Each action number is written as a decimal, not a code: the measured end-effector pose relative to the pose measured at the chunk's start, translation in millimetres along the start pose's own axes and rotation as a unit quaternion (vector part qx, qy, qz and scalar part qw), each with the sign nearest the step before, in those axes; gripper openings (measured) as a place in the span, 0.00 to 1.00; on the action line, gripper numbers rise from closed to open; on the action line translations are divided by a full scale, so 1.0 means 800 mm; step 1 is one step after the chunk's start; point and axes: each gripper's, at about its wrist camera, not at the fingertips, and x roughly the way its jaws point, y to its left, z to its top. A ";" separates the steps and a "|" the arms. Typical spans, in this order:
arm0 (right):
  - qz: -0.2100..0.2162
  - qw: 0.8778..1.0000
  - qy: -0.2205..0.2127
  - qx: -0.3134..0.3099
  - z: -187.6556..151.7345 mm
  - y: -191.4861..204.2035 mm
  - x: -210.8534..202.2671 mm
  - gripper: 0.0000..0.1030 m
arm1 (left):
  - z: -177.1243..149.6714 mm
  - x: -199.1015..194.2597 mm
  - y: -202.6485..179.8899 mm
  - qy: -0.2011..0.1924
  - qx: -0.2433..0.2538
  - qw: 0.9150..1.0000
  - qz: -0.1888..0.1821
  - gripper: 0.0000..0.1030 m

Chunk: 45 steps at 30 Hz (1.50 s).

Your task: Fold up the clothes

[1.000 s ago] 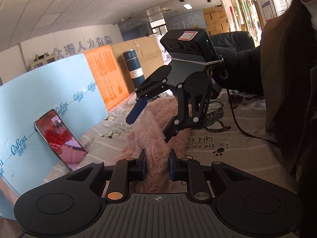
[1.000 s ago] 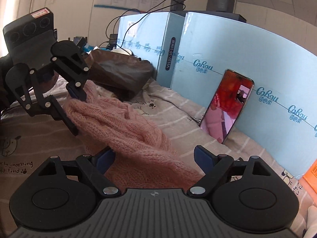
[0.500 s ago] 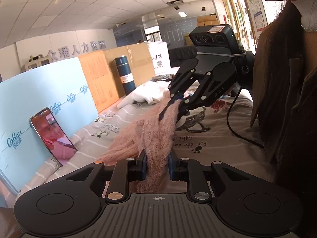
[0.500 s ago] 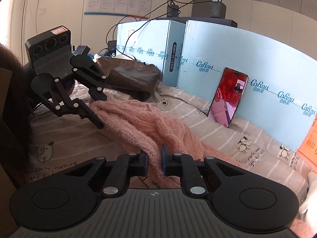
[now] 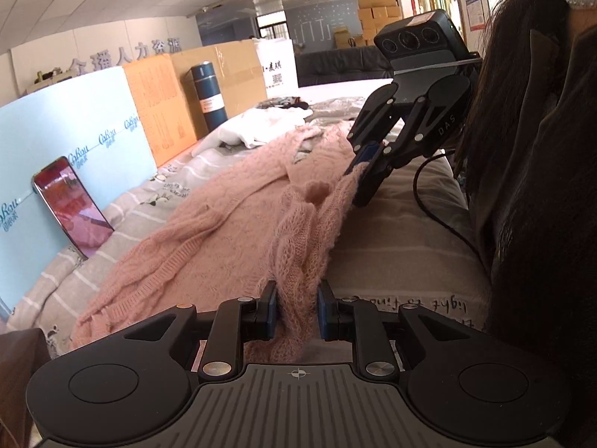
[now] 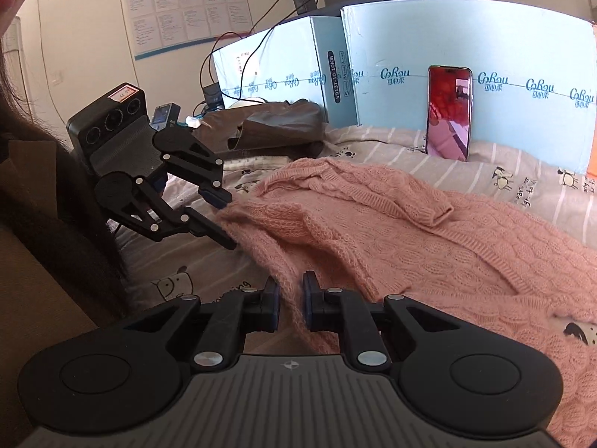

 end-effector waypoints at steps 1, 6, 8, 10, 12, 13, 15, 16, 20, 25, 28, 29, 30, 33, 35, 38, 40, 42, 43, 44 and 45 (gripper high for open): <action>-0.001 1.000 -0.003 0.008 -0.003 0.001 -0.001 0.15 | -0.003 0.002 -0.003 0.007 -0.002 1.000 -0.003 0.19; -0.036 0.997 -0.042 0.052 -0.013 -0.003 -0.025 0.40 | -0.014 0.005 -0.012 0.015 -0.019 1.000 -0.006 0.29; -0.071 0.993 -0.063 0.066 -0.017 -0.006 -0.042 0.46 | -0.013 0.000 -0.016 0.007 -0.022 1.000 -0.005 0.43; -0.110 0.988 -0.084 0.076 -0.021 -0.011 -0.061 0.52 | -0.011 -0.005 -0.021 -0.001 -0.024 1.000 -0.001 0.60; -0.152 0.979 -0.108 0.087 -0.025 -0.017 -0.082 0.58 | -0.008 -0.011 -0.028 -0.011 -0.027 1.000 0.007 0.64; -0.178 0.972 -0.123 0.093 -0.029 -0.019 -0.095 0.59 | -0.007 -0.015 -0.032 -0.018 -0.030 0.999 0.012 0.67; -0.226 0.957 -0.148 0.106 -0.038 -0.024 -0.120 0.63 | -0.003 -0.024 -0.036 -0.033 -0.039 0.998 0.027 0.72; -0.250 0.948 -0.160 0.112 -0.042 -0.027 -0.132 0.64 | -0.002 -0.028 -0.037 -0.044 -0.047 0.997 0.037 0.73; -0.329 0.910 -0.213 0.137 -0.063 -0.037 -0.182 0.67 | 0.006 -0.039 -0.036 -0.085 -0.084 0.988 0.098 0.79; -0.410 0.839 -0.261 0.246 -0.095 -0.075 -0.250 0.70 | 0.004 -0.033 -0.020 -0.089 -0.151 0.964 0.199 0.87; -0.417 0.816 -0.248 0.316 -0.117 -0.105 -0.255 0.70 | -0.010 -0.030 -0.004 -0.080 -0.222 0.944 0.230 0.87; -0.412 0.812 -0.241 0.335 -0.124 -0.116 -0.251 0.70 | -0.016 -0.030 -0.001 -0.076 -0.243 0.937 0.237 0.87; -0.402 0.812 -0.237 0.349 -0.127 -0.126 -0.242 0.70 | -0.022 -0.030 0.001 -0.073 -0.264 0.930 0.245 0.87; -0.380 0.810 -0.218 0.389 -0.131 -0.154 -0.214 0.70 | -0.035 -0.035 0.002 -0.071 -0.300 0.914 0.264 0.87; -0.374 0.808 -0.198 0.410 -0.129 -0.170 -0.194 0.70 | -0.040 -0.040 0.001 -0.074 -0.307 0.909 0.271 0.88; -0.400 0.806 -0.167 0.403 -0.124 -0.179 -0.170 0.62 | -0.040 -0.042 0.000 -0.075 -0.308 0.907 0.279 0.89; -0.417 0.807 -0.154 0.389 -0.120 -0.182 -0.156 0.32 | -0.037 -0.042 0.001 -0.075 -0.304 0.907 0.283 0.89; -0.409 0.817 -0.154 0.377 -0.118 -0.177 -0.152 0.10 | -0.031 -0.040 0.005 -0.079 -0.301 0.906 0.286 0.89; -0.421 0.813 -0.161 0.369 -0.116 -0.171 -0.154 0.10 | -0.028 -0.039 0.008 -0.080 -0.299 0.906 0.288 0.89; -0.435 0.808 -0.169 0.361 -0.115 -0.163 -0.159 0.10 | -0.024 -0.037 0.012 -0.082 -0.297 0.906 0.290 0.89; -0.449 0.803 -0.177 0.352 -0.113 -0.155 -0.163 0.10 | -0.020 -0.035 0.016 -0.082 -0.295 0.906 0.292 0.89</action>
